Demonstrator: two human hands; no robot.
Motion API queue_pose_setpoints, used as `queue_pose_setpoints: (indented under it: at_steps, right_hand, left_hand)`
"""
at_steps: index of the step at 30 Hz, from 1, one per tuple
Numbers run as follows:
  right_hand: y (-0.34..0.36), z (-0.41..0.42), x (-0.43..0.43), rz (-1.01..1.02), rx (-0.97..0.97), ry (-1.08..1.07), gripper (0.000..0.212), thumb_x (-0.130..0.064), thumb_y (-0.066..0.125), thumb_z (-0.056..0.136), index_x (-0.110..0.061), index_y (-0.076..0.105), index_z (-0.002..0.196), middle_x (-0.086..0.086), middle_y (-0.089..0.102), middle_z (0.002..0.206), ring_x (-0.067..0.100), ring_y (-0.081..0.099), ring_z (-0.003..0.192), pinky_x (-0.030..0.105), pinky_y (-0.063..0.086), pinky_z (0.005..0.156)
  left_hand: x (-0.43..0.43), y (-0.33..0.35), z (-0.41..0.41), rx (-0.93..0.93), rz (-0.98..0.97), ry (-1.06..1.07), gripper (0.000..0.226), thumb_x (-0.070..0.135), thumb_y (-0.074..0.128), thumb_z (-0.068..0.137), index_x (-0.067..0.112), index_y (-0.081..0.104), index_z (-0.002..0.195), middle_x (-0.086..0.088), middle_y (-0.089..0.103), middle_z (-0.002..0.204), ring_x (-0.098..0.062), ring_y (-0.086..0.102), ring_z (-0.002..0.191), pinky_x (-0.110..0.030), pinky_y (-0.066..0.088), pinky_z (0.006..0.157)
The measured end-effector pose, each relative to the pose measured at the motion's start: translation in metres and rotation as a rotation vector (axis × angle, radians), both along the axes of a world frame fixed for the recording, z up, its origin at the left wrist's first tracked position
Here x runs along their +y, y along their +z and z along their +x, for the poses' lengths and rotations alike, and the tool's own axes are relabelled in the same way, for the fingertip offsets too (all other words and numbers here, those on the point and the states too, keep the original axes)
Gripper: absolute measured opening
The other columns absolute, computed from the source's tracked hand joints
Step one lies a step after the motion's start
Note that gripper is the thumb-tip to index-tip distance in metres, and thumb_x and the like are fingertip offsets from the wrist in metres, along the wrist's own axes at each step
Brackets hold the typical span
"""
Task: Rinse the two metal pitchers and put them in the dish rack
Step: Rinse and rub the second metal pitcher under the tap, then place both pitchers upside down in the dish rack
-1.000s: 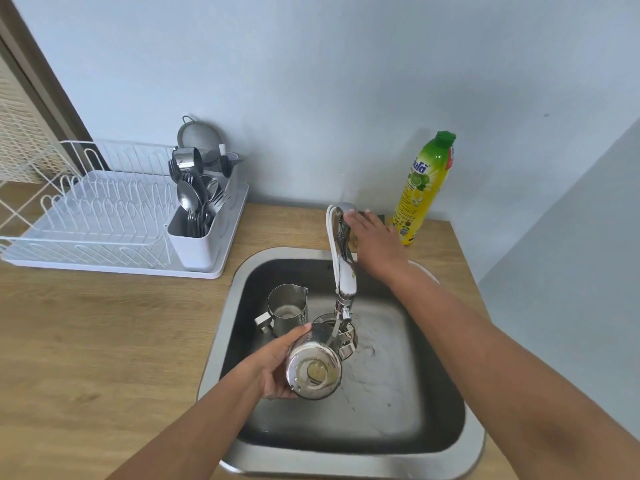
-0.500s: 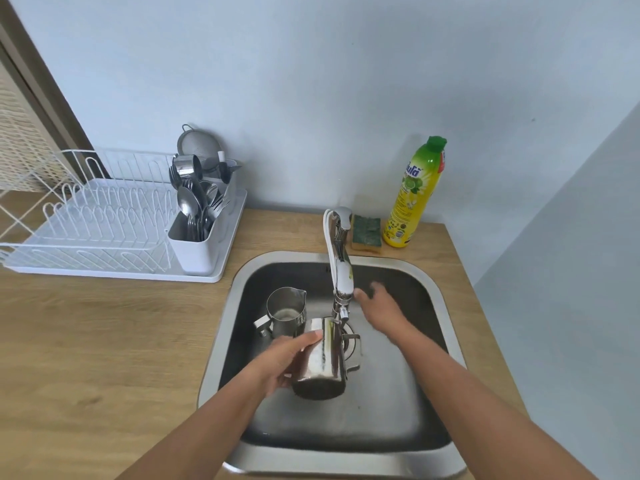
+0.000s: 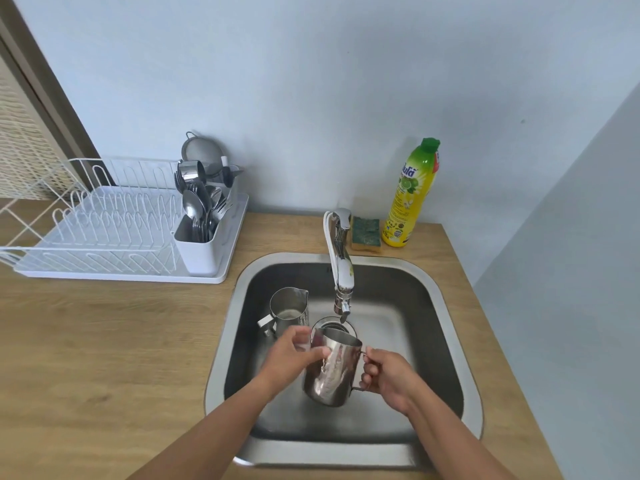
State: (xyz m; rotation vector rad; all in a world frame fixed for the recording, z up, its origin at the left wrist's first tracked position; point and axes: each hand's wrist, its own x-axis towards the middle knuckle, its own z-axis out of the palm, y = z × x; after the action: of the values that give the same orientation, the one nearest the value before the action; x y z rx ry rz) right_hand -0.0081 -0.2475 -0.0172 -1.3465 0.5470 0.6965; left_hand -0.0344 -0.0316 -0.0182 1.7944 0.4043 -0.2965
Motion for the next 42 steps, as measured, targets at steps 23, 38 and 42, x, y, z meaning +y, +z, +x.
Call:
queue_pose_setpoints:
  at_steps: [23,38,42]
  right_hand:
    - [0.065,-0.016,-0.021,-0.283,-0.169,-0.095,0.018,-0.022,0.05,0.097,-0.015,0.059,0.084,-0.003,0.047,0.055,0.015,0.048,0.049,0.031,0.045,0.064]
    - [0.07,-0.032,-0.001,-1.426,-0.777,0.951,0.018,-0.021,0.048,0.097,-0.02,0.065,0.101,0.004,0.071,0.109,0.028,0.062,0.108,0.037,0.035,0.09]
    - [0.063,-0.041,0.004,-1.629,-0.859,1.242,0.023,-0.02,0.05,0.097,-0.017,0.061,0.117,0.007,0.067,0.121,0.026,0.057,0.119,0.048,0.03,0.105]
  left_hand:
    - [0.027,-0.017,0.009,-0.058,0.21,0.085,0.031,0.035,0.05,0.097,0.013,0.064,0.081,-0.006,0.067,0.08,-0.026,0.06,0.076,-0.034,0.04,0.067]
    - [0.023,0.047,0.016,-0.492,1.17,-0.888,0.023,0.025,0.047,0.099,0.024,0.065,0.113,-0.005,0.066,0.113,-0.028,0.054,0.11,-0.039,0.047,0.088]
    - [0.025,0.038,0.01,-0.642,1.441,-1.148,0.03,0.016,0.045,0.098,0.018,0.063,0.121,-0.008,0.065,0.123,-0.031,0.048,0.118,-0.044,0.046,0.091]
